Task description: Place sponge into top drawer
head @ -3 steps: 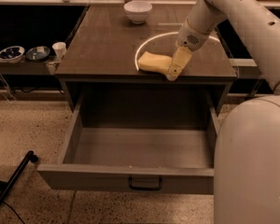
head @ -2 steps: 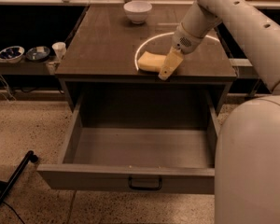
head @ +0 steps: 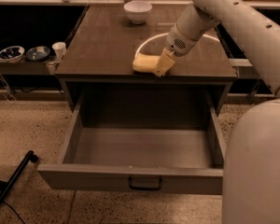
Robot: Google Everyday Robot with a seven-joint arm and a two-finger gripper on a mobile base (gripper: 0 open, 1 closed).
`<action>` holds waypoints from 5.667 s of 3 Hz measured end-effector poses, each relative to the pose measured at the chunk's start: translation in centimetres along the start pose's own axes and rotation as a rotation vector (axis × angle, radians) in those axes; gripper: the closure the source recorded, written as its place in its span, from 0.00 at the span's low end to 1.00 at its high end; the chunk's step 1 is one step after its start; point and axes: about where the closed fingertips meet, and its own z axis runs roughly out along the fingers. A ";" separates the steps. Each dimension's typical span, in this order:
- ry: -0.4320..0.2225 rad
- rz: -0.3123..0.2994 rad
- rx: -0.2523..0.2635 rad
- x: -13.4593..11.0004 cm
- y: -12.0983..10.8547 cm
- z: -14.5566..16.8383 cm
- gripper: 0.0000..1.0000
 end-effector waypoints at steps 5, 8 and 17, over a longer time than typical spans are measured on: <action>-0.173 -0.072 0.014 5.4 10.1 -1.7 1.00; -0.261 -0.026 0.022 12.6 14.0 5.7 1.00; -0.203 0.057 0.006 16.4 9.2 16.7 0.00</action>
Offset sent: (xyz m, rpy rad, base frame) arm -0.1366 -0.0463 0.0720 0.2984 -0.2385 0.1122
